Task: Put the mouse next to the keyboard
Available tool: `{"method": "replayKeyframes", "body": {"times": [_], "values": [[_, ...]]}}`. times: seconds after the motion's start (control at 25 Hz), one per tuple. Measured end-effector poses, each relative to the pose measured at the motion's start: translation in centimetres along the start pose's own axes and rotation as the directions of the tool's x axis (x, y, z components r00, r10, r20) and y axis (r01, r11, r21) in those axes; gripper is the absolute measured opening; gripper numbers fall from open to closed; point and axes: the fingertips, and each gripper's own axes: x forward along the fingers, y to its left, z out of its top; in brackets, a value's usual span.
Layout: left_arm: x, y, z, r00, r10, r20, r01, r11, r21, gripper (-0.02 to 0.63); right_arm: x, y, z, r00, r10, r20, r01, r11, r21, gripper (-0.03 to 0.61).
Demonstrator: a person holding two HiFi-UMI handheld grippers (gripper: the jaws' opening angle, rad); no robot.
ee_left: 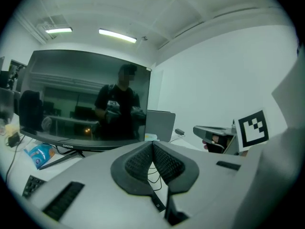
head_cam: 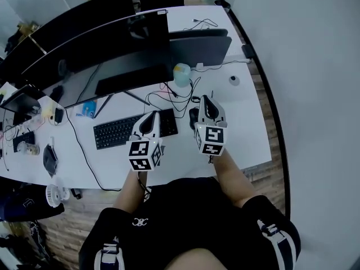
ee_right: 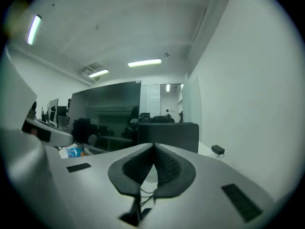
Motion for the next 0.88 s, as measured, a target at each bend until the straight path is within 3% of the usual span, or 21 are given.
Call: {"method": "replayKeyframes", "body": {"times": [0.32, 0.6, 0.88], "values": [[-2.6, -0.9, 2.7, 0.998, 0.006, 0.064, -0.009, 0.999, 0.035, 0.013, -3.6, 1.3, 5.8, 0.991, 0.037, 0.128, -0.040, 0.999, 0.020, 0.012], [-4.2, -0.9, 4.6, 0.993, 0.018, 0.114, -0.022, 0.999, 0.033, 0.013, -4.4, 2.0, 6.6, 0.988, 0.045, 0.145, -0.048, 0.999, 0.020, 0.014], [-3.8, -1.2, 4.3, 0.994, 0.011, 0.111, -0.014, 0.999, 0.032, 0.014, -4.5, 1.8, 6.1, 0.990, 0.045, 0.136, -0.048, 0.999, 0.022, 0.014]]}}
